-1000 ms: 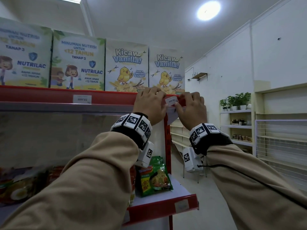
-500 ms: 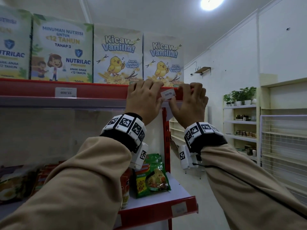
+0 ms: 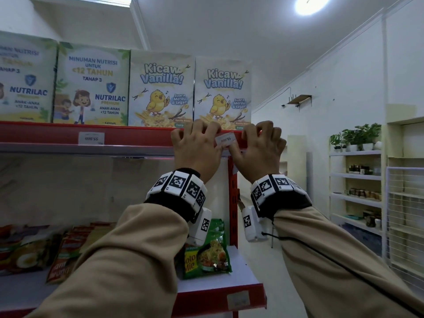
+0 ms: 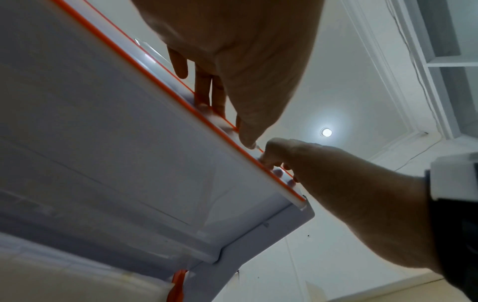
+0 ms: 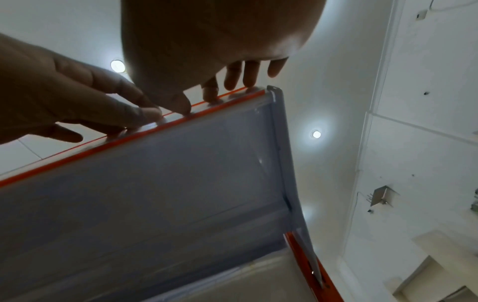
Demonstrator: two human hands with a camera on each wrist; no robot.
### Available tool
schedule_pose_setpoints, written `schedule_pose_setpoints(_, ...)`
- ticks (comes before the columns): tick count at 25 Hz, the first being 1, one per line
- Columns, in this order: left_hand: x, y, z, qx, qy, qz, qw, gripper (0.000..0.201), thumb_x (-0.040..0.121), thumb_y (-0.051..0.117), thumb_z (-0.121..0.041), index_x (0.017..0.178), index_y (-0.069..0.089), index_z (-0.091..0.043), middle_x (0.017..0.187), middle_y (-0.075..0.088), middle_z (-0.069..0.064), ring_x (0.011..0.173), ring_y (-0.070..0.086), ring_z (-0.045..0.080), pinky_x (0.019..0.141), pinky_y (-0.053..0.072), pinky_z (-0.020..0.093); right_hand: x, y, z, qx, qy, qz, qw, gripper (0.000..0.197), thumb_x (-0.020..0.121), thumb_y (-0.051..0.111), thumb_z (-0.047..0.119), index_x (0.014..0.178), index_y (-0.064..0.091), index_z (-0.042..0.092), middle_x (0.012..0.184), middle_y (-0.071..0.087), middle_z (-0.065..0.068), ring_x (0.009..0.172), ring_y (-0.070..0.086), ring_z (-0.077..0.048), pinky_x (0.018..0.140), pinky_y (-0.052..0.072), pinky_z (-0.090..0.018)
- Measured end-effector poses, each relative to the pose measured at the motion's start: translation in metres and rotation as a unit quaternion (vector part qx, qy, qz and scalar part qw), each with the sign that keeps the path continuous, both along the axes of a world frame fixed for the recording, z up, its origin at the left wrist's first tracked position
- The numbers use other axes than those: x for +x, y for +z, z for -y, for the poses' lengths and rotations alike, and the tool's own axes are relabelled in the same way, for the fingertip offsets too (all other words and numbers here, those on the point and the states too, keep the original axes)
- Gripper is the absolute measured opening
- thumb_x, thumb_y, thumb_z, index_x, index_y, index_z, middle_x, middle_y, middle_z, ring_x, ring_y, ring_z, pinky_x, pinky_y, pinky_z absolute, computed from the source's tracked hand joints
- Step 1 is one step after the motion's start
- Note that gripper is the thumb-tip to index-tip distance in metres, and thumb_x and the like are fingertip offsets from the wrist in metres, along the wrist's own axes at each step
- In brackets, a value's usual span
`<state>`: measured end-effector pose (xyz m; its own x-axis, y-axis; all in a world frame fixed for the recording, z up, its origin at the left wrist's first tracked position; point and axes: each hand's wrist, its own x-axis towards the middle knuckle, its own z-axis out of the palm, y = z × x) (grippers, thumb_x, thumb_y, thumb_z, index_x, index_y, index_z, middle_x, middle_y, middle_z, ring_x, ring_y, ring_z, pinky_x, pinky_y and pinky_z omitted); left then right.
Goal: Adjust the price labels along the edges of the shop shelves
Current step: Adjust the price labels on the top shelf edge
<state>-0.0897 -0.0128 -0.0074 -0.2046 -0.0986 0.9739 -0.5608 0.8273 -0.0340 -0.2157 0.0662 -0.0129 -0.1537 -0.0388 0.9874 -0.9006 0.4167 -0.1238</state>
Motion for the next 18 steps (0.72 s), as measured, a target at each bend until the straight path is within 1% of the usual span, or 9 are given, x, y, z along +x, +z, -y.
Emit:
schedule_pose_setpoints(2, -0.001, -0.002, -0.002, 0.005, 0.026, 0.010, 1.000, 0.037, 0.087, 0.054, -0.046, 0.122, 0.047, -0.033, 0.115, 0.050, 0.000, 0.111, 0.044, 0.023, 0.090, 0.027, 0.042, 0.000, 0.000, -0.001, 0.019, 0.000, 0.004, 1.000, 0.045, 0.075, 0.049, 0.055, 0.099, 0.049, 0.017, 0.110, 0.042, -0.008, 0.104, 0.039, -0.029, 0.083, 0.031, -0.039)
schedule_pose_setpoints(3, -0.001, -0.003, -0.003, 0.008, 0.031, 0.013, 0.999, 0.038, 0.088, 0.054, -0.045, 0.124, 0.047, -0.034, 0.117, 0.049, 0.000, 0.112, 0.043, 0.023, 0.090, 0.026, 0.042, -0.002, -0.002, -0.001, 0.015, 0.007, 0.008, 1.000, 0.049, 0.074, 0.050, 0.057, 0.102, 0.048, 0.017, 0.112, 0.042, -0.008, 0.105, 0.039, -0.028, 0.084, 0.032, -0.039)
schedule_pose_setpoints(6, -0.002, -0.004, -0.007, 0.017, 0.039, 0.015, 0.999, 0.039, 0.089, 0.052, -0.045, 0.126, 0.045, -0.035, 0.120, 0.048, -0.001, 0.113, 0.044, 0.022, 0.091, 0.026, 0.043, -0.011, -0.012, -0.004, -0.058, 0.068, 0.083, 0.993, 0.075, 0.068, 0.057, 0.071, 0.118, 0.046, 0.015, 0.118, 0.044, -0.008, 0.110, 0.040, -0.026, 0.088, 0.036, -0.040)
schedule_pose_setpoints(8, -0.003, -0.005, -0.009, 0.025, 0.041, 0.009, 0.999, 0.039, 0.089, 0.052, -0.045, 0.126, 0.044, -0.035, 0.121, 0.047, -0.001, 0.113, 0.044, 0.021, 0.090, 0.026, 0.042, -0.014, -0.019, -0.002, -0.104, 0.105, 0.116, 0.982, 0.083, 0.066, 0.058, 0.078, 0.119, 0.050, 0.015, 0.116, 0.050, -0.006, 0.109, 0.044, -0.025, 0.088, 0.037, -0.039)
schedule_pose_setpoints(10, -0.006, -0.007, -0.012, 0.035, 0.042, 0.001, 0.998, 0.040, 0.089, 0.052, -0.044, 0.127, 0.044, -0.035, 0.121, 0.047, -0.002, 0.114, 0.043, 0.020, 0.090, 0.026, 0.041, -0.015, -0.024, 0.001, -0.131, 0.121, 0.112, 0.978, 0.081, 0.066, 0.059, 0.078, 0.120, 0.053, 0.017, 0.115, 0.054, -0.004, 0.107, 0.046, -0.023, 0.085, 0.036, -0.036)
schedule_pose_setpoints(12, -0.008, -0.009, -0.014, 0.042, 0.044, -0.004, 0.998, 0.040, 0.089, 0.052, -0.043, 0.127, 0.043, -0.034, 0.123, 0.046, -0.002, 0.116, 0.042, 0.020, 0.089, 0.027, 0.040, -0.014, -0.026, 0.004, -0.158, 0.129, 0.107, 0.973, 0.077, 0.067, 0.062, 0.074, 0.121, 0.054, 0.019, 0.115, 0.055, -0.003, 0.107, 0.046, -0.023, 0.082, 0.032, -0.033)
schedule_pose_setpoints(15, -0.009, -0.011, -0.016, 0.043, 0.045, -0.006, 0.998, 0.040, 0.091, 0.050, -0.043, 0.128, 0.042, -0.033, 0.125, 0.045, -0.001, 0.118, 0.042, 0.020, 0.090, 0.027, 0.041, -0.012, -0.027, 0.003, -0.191, 0.146, 0.107, 0.965, 0.071, 0.065, 0.070, 0.067, 0.116, 0.055, 0.019, 0.114, 0.055, -0.002, 0.106, 0.046, -0.023, 0.082, 0.030, -0.032)
schedule_pose_setpoints(17, -0.008, -0.011, -0.016, 0.040, 0.046, -0.003, 0.998, 0.040, 0.091, 0.049, -0.043, 0.129, 0.042, -0.033, 0.126, 0.045, 0.000, 0.118, 0.042, 0.021, 0.091, 0.028, 0.042, -0.012, -0.022, -0.001, -0.185, 0.156, 0.114, 0.964, 0.067, 0.063, 0.071, 0.065, 0.110, 0.054, 0.020, 0.110, 0.054, -0.001, 0.105, 0.046, -0.022, 0.082, 0.030, -0.033)
schedule_pose_setpoints(18, -0.009, -0.011, -0.016, 0.038, 0.047, -0.003, 0.998, 0.040, 0.092, 0.048, -0.043, 0.129, 0.041, -0.033, 0.126, 0.045, 0.000, 0.118, 0.042, 0.022, 0.091, 0.028, 0.042, -0.012, -0.018, -0.004, -0.165, 0.160, 0.127, 0.965, 0.065, 0.062, 0.071, 0.065, 0.107, 0.052, 0.021, 0.108, 0.053, 0.000, 0.104, 0.045, -0.022, 0.082, 0.029, -0.034)
